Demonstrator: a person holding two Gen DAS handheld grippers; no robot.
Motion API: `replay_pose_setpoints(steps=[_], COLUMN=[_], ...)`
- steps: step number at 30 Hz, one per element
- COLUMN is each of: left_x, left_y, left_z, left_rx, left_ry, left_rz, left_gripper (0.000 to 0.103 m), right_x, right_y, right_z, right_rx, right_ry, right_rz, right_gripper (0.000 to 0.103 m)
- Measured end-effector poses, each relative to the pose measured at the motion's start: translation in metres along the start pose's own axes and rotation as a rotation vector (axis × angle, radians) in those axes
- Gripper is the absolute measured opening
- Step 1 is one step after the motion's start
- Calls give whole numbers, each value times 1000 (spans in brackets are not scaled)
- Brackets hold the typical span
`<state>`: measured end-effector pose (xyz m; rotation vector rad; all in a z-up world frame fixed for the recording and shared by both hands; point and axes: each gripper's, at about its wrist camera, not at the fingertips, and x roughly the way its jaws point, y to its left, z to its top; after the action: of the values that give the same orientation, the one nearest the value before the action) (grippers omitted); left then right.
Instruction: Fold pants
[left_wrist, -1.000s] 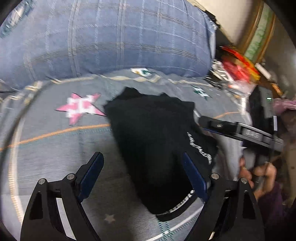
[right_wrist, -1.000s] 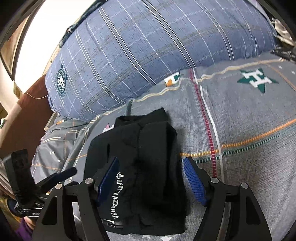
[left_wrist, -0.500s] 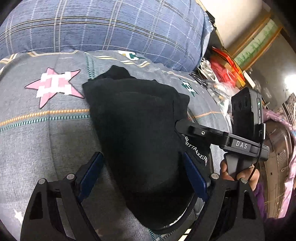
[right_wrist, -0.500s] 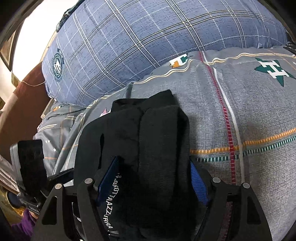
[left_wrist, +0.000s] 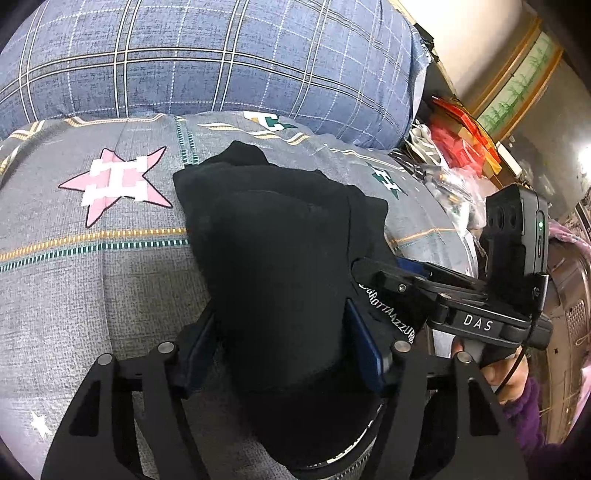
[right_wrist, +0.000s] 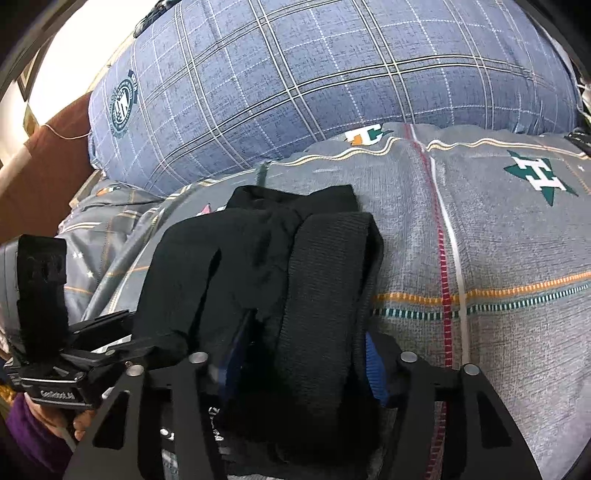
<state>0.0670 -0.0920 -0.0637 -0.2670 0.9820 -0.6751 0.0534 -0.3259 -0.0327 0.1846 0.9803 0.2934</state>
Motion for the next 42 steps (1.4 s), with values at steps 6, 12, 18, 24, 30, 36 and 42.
replay_pose_setpoints(steps=[6,12,18,24,30,36,42], left_x=[-1,-16,-41,-62,-85,-82,-33], left_y=[1,-12,-35,-41,-31,6,61], left_z=[-1,-3,-2,7,17,20,16], left_rx=[-11,21,102,148,155,92,-60], left_ry=[-16,-61,-148,-222,-269,-224,-56], left_rz=[-8,-8,0,19,61,115,285], left_gripper=[64,52,51,49,49,50,67], right_x=[4,-12,-42,-55,-60,-29,46], right_y=[10,22,42,47,65,82,89], right_z=[-3,-5,-6,-3,9,22,19], right_rx=[-41,-74,-159,-159,-151,-86,-3], right_ry=[-33,-82,-181,-260,-342,-274,-62], right_rz=[-33,-55,-28,29,88,138,-4], right_gripper=[60,47,34,27,26,26,49])
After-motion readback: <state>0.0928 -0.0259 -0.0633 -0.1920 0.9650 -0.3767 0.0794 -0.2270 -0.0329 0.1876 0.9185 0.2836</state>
